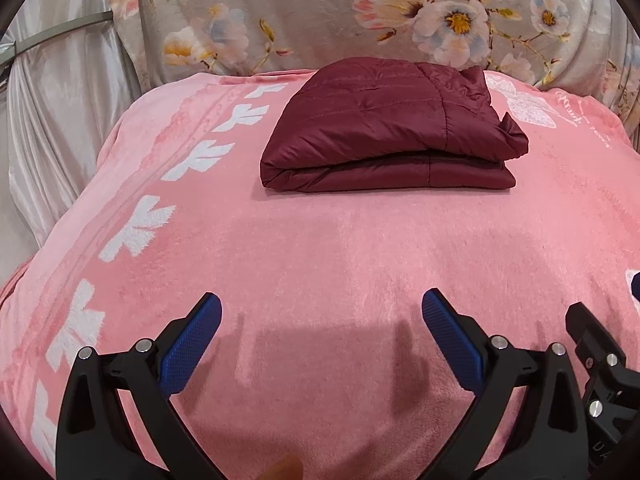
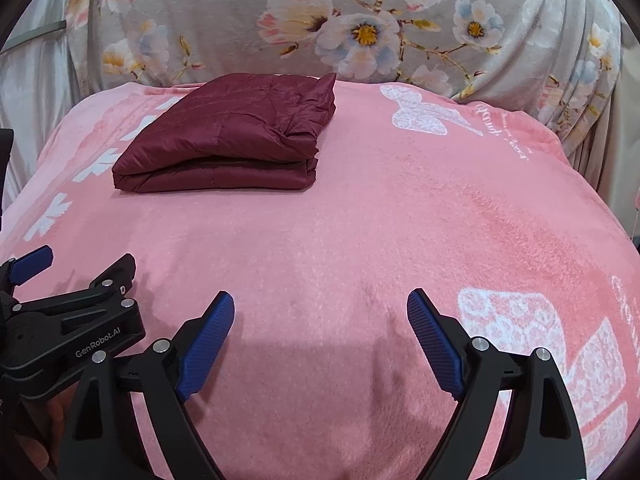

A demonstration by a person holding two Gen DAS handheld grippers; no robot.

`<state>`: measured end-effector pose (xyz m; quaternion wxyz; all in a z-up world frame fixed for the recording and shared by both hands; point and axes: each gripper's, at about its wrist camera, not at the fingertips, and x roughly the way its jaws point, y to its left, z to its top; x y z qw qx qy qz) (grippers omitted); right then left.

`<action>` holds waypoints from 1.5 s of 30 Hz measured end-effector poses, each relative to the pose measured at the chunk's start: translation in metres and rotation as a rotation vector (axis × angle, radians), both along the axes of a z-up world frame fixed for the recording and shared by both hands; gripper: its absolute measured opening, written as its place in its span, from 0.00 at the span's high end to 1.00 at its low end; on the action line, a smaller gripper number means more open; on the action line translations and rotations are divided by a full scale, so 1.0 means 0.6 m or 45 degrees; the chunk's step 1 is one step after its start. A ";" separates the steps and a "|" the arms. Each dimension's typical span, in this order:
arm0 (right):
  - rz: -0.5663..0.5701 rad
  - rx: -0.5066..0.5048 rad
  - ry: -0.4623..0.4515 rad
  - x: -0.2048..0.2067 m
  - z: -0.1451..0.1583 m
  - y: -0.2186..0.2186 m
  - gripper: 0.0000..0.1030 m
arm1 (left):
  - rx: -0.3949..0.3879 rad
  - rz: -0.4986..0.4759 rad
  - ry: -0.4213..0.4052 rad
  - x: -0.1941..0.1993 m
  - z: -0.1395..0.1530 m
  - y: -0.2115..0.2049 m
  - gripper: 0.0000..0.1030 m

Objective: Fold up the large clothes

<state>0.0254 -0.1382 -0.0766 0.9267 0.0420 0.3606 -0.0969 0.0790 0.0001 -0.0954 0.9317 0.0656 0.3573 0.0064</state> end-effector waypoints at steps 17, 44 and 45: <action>-0.037 -0.022 -0.001 -0.007 0.001 0.011 0.16 | -0.004 0.016 -0.038 -0.018 0.006 -0.002 0.05; -0.048 0.003 0.005 -0.012 0.000 0.007 0.16 | -0.004 0.011 -0.035 -0.019 0.005 -0.006 0.05; -0.046 0.004 0.002 -0.012 0.000 0.007 0.16 | -0.005 0.011 -0.035 -0.019 0.005 -0.006 0.05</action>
